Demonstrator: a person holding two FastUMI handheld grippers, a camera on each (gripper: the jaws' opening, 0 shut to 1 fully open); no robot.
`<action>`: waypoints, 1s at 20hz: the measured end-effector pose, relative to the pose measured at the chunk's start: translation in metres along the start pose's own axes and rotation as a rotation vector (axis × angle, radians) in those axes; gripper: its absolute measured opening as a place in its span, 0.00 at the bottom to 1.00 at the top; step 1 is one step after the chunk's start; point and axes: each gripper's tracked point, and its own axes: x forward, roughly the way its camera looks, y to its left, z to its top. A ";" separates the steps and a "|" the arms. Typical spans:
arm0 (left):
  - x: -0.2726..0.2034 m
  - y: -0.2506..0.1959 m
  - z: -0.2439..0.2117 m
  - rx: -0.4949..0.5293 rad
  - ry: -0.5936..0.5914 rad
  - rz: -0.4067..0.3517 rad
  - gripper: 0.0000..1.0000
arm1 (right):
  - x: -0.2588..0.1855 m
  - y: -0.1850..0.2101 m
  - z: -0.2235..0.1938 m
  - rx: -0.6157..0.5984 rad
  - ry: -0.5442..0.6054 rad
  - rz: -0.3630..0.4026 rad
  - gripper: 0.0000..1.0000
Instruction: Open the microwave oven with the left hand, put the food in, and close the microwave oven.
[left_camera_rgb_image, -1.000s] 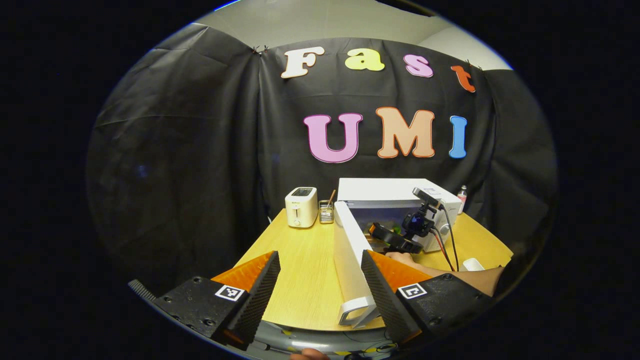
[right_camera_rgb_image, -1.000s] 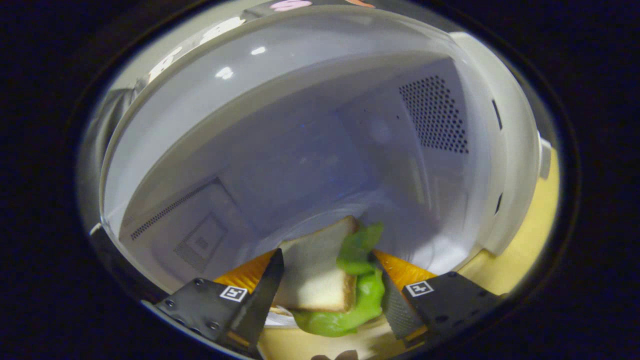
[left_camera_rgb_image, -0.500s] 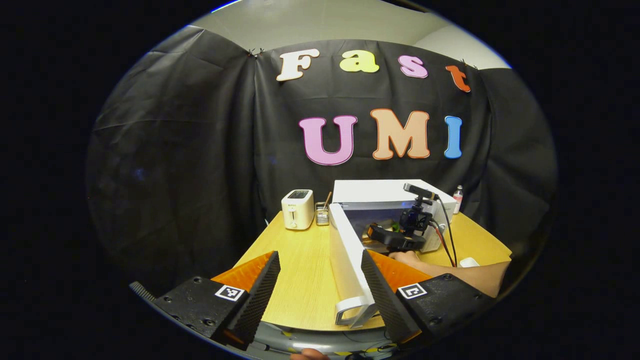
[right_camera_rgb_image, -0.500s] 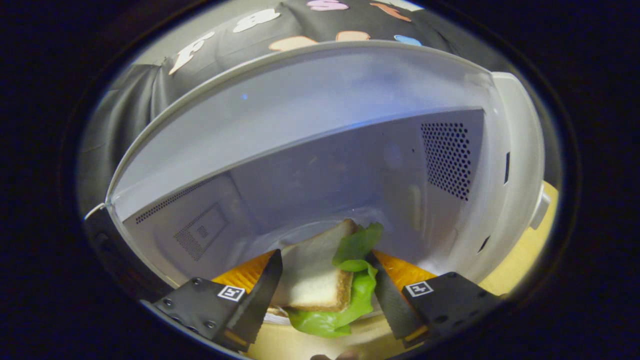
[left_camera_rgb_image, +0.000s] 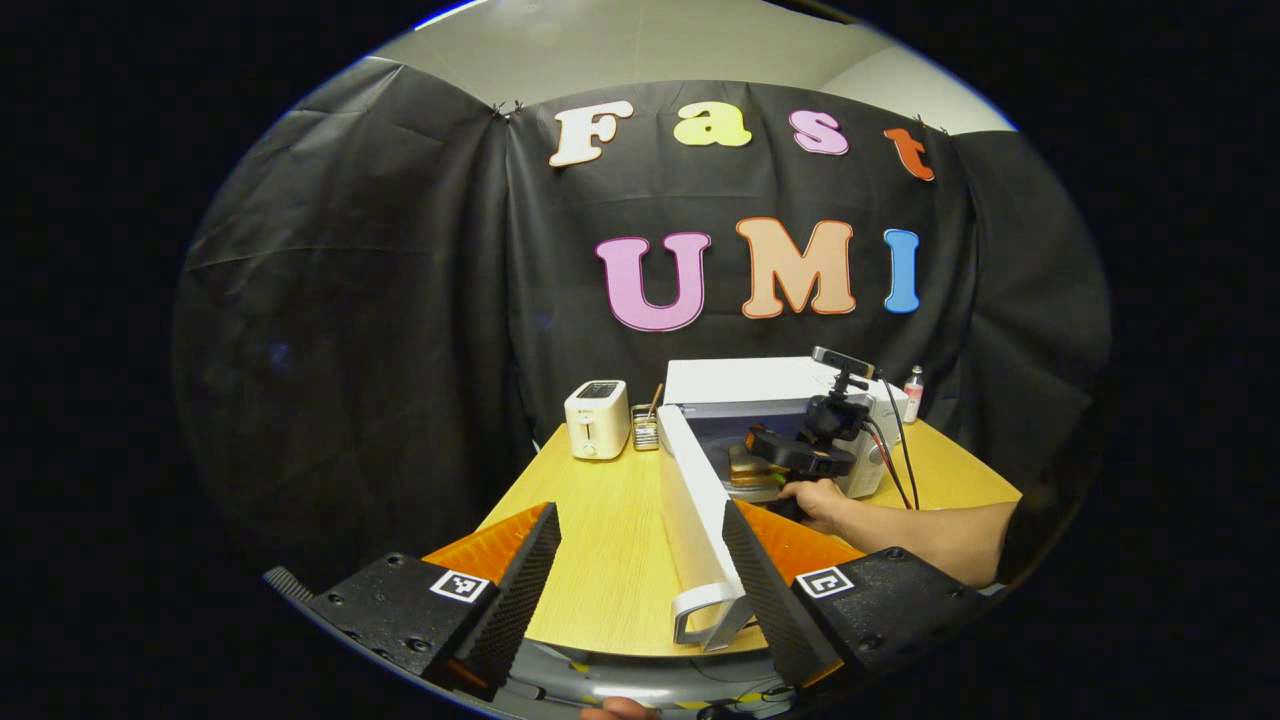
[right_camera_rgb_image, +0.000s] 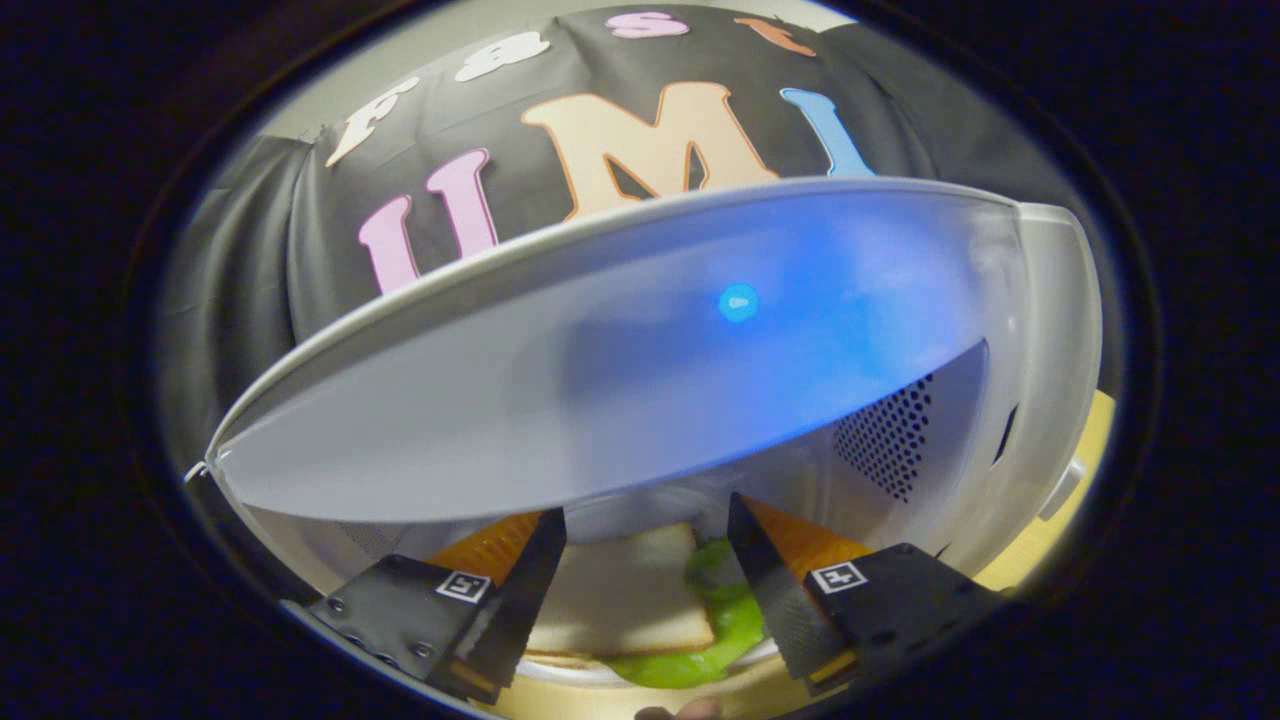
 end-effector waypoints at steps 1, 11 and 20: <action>0.000 -0.001 0.000 -0.002 -0.002 -0.002 0.96 | -0.005 -0.002 -0.004 -0.026 0.007 0.003 0.91; 0.001 0.004 -0.005 0.010 -0.009 -0.003 0.96 | -0.113 -0.020 0.010 -0.144 -0.026 0.132 0.92; 0.006 0.019 -0.021 0.025 -0.003 0.012 0.95 | -0.222 -0.080 0.101 -0.271 -0.119 0.137 0.92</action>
